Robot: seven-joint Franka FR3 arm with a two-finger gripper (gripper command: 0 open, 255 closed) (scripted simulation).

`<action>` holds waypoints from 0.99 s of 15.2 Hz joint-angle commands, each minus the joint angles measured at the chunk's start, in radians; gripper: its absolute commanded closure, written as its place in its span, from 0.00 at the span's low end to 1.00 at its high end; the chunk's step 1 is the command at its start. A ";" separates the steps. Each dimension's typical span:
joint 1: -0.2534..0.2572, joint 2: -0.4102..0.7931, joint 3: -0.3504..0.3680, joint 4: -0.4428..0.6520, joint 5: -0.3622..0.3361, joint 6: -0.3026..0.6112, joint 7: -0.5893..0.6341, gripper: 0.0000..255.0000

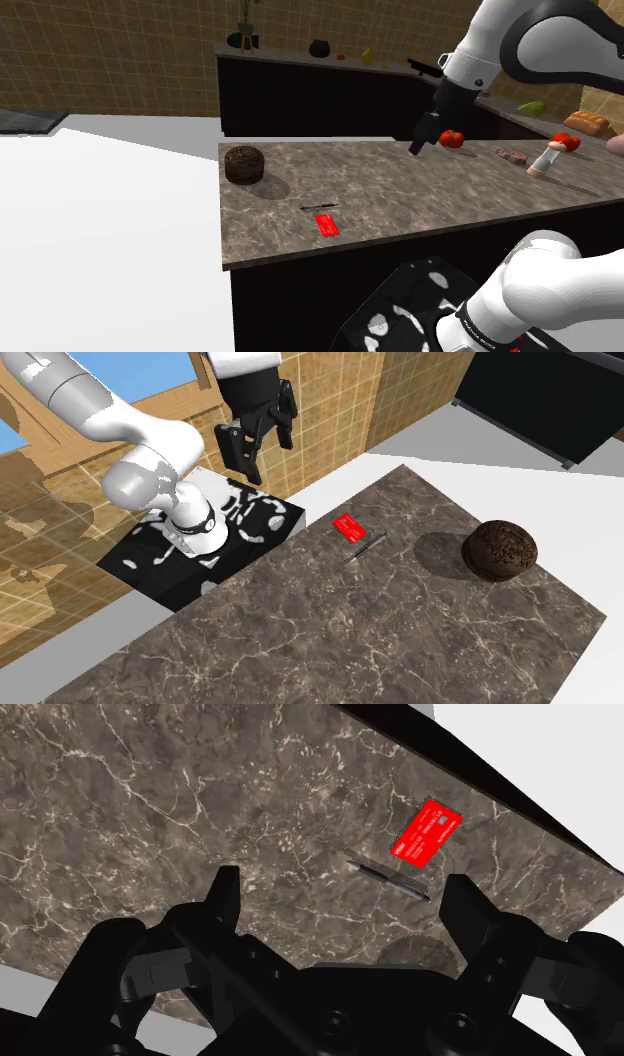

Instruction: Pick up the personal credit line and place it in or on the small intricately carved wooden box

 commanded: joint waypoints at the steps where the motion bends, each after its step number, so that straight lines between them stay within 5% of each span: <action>1: 0.000 0.000 0.000 0.000 0.000 0.000 0.000 0.00; 8: -0.005 -0.071 0.140 -0.272 0.046 0.322 0.203 0.00; 15: -0.039 0.014 0.336 -0.439 0.072 0.685 0.442 0.00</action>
